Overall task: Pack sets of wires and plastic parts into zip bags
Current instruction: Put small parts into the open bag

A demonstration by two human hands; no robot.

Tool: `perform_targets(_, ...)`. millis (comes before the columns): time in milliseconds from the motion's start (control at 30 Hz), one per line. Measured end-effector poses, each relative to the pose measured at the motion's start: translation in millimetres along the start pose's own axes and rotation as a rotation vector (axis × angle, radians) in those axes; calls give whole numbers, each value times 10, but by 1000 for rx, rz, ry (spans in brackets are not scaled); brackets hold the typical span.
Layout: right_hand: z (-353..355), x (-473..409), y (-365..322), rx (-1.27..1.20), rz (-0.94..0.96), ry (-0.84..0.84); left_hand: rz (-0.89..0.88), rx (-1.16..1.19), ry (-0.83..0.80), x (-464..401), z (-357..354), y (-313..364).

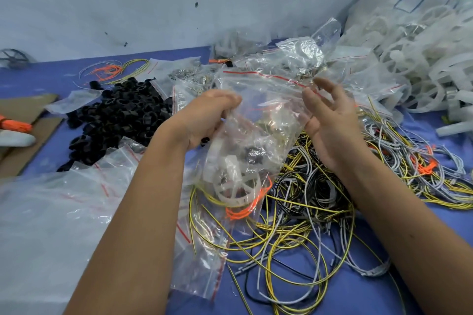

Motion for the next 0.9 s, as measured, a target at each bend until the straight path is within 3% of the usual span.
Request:
perform_targets(133, 0, 8, 78, 106, -136, -205, -34, 130, 49, 52, 19, 69)
perform_targets(267, -37, 46, 84, 179, -130, -331, -1, 312, 96, 42, 39, 175)
perform_targets(400, -4, 5, 20, 31, -64, -261, 71, 404, -145, 115, 84, 252)
perform_targets(467, 39, -33, -17, -10, -45, -235, 49, 306, -295, 139, 99, 226)
perform_targets(567, 88, -37, -14, 220, 60, -233, 51, 200, -393, 138, 132, 78)
perform_targets(733, 59, -8, 132, 458, 90, -171, 33, 130, -329, 5, 155, -60)
perform_targets(900, 143, -74, 114, 299, 28, -83, -67, 203, -298, -29, 263, -109)
Point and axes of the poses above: each hand's wrist, its own x-axis away from the middle knuckle, its own z-axis out of the back of the hand, y = z × x, the point moved 1 cm from there along -x, towards the middle knuckle, and after that the axes turned 7 degrees about z, right-handed, at the moved point
